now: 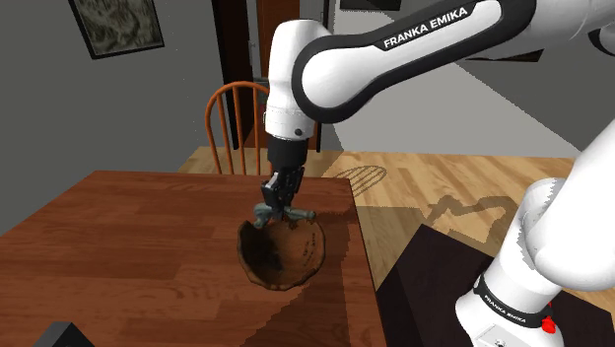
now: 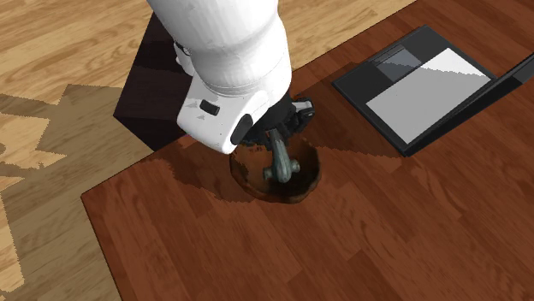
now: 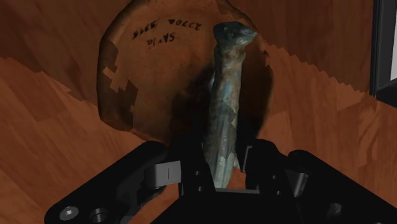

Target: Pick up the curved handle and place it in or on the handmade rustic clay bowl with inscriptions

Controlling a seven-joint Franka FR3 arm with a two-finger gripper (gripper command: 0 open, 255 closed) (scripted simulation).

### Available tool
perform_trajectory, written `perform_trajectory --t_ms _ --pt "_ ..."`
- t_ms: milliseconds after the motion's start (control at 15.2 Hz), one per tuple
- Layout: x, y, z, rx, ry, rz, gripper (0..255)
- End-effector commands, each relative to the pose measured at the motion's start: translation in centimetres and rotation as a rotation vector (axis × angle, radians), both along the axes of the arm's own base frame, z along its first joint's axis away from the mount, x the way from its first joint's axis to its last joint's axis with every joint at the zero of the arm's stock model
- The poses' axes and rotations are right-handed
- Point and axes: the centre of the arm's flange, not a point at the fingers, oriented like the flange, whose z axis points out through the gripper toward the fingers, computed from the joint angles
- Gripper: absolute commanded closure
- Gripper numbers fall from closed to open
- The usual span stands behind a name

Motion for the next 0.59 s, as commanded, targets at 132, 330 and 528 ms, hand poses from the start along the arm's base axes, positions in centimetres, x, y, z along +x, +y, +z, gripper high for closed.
perform_trajectory --t_ms 132,330,528 --pt "0.0 0.0 -2.2 0.0 -0.001 0.0 255" --pt "0.0 0.0 -3.7 0.0 -0.001 0.0 255" --pt "0.0 0.0 -4.5 0.0 -0.001 0.0 255"
